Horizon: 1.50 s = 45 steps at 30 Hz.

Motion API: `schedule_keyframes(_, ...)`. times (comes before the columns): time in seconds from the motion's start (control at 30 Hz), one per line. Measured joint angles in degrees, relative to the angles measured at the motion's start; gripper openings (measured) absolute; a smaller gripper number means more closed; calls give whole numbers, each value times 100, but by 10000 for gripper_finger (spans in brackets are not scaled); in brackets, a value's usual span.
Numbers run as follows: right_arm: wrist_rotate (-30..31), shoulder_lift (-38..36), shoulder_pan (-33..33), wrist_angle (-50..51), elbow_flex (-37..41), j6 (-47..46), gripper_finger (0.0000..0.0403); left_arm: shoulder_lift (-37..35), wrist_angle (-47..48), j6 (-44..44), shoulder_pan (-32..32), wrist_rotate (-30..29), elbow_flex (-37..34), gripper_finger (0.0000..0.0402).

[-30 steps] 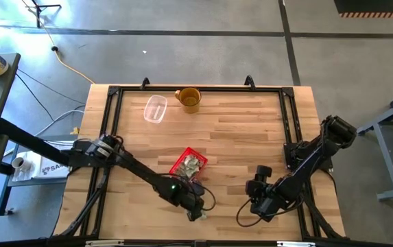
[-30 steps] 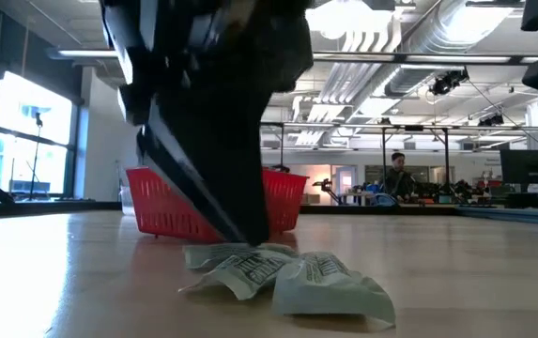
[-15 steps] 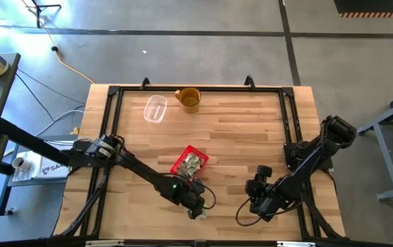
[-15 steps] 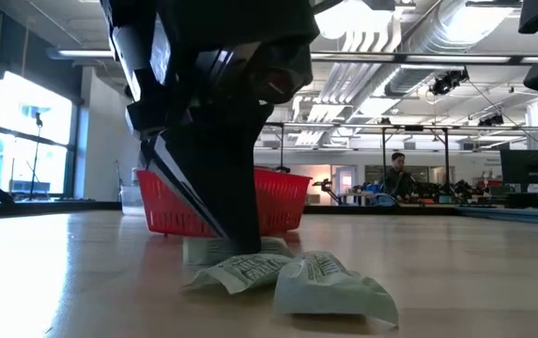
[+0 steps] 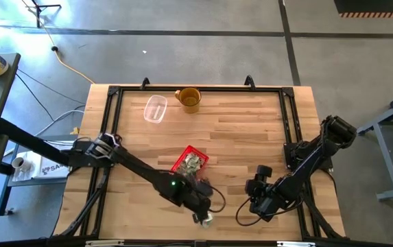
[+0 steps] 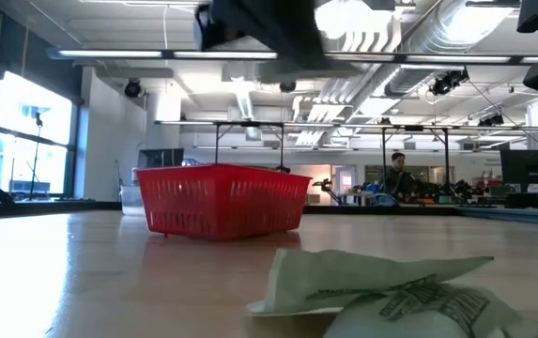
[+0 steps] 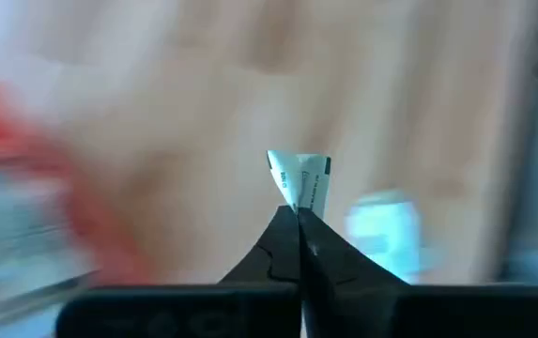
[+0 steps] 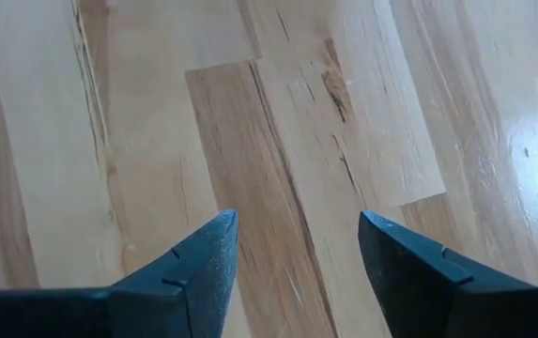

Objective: Pick and place Stevia / Truvia into bins
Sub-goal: Put the white stevia packet into the red basket

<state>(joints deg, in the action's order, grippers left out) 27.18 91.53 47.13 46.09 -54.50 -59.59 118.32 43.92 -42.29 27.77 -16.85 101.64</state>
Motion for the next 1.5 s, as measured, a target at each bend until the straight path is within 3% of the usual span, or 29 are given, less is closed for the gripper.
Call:
schedule_keyframes(0.13,2,0,0,-37,0,-4,211,-32,2514,-338,-161,-1104,788,20)
schedule_keyframes(0.23,-13,0,-2,-468,0,159,214,-16,3543,-599,-426,-1212,789,21)
schedule_keyframes(0.3,-134,0,-21,-1096,0,663,216,-13,3433,-399,-619,-1007,600,31)
schedule_keyframes(0.43,-419,0,-140,-2208,-4,1876,217,-5,2248,6,-971,-89,-74,63)
schedule_keyframes(0.63,-764,0,-417,-2674,-4,2851,214,-16,2661,-782,-1167,-126,-586,123)
schedule_keyframes(0.8,-865,4,-524,-2813,-4,3364,221,-247,2824,-973,-724,-200,-98,179)
schedule_keyframes(0.93,-972,152,-678,-3342,-4,4455,227,-571,2543,-1690,-115,-947,309,209)
schedule_keyframes(1.1,-1751,698,-1048,-4245,-88,5179,228,-848,2733,-3189,674,-1540,157,216)
schedule_keyframes(1.33,-2496,1727,-1393,-4419,-1052,6034,208,-855,2708,-5362,1349,-1700,-338,195)
schedule_keyframes(1.5,-2942,2206,-1492,-4213,-1515,6132,198,-850,2636,-6023,1628,-1722,-481,181)
